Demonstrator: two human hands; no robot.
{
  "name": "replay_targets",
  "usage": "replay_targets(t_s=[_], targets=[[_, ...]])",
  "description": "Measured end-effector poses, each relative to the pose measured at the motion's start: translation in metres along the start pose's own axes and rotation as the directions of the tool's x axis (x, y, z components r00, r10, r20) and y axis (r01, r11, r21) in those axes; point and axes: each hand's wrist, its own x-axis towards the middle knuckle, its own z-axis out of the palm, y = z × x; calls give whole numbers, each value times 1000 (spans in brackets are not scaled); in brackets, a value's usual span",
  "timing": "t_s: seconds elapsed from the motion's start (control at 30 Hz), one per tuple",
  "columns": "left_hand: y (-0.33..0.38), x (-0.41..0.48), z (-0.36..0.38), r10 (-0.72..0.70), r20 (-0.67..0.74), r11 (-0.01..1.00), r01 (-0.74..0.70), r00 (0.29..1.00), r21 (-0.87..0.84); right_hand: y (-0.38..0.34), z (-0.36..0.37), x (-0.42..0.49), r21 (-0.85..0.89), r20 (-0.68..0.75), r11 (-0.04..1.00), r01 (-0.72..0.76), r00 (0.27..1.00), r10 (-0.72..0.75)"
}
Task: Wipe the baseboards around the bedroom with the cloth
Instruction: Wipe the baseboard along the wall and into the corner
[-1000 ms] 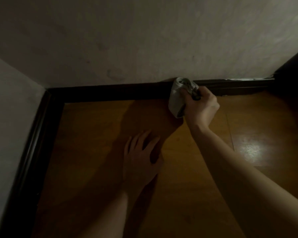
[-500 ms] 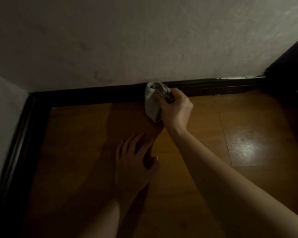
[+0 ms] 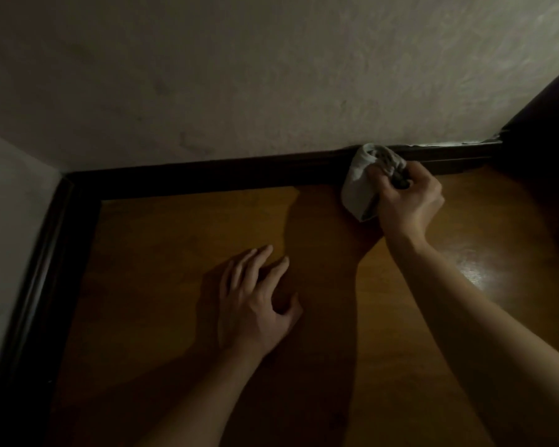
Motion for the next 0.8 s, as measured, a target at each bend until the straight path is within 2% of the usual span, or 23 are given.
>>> replay_targets(t_s=[0.27,0.5,0.7,0.8], targets=[[0,1,2,3,-15,1000,-3,1000,29,-6,8,-4,-36,69,997,74,995,-71],[3,0,2,-6,-33,1000,7,999,23,9,-32,21,-21,-55,999,-28,998,27],[2,0,2,-3,-26,1000,4,1000,28,16,-28,13,-31,21,998,-52,998,52],[3,1,3,-4,-26,1000,4,1000,23,11,-18,7,16,-10,992,-124,992,124]])
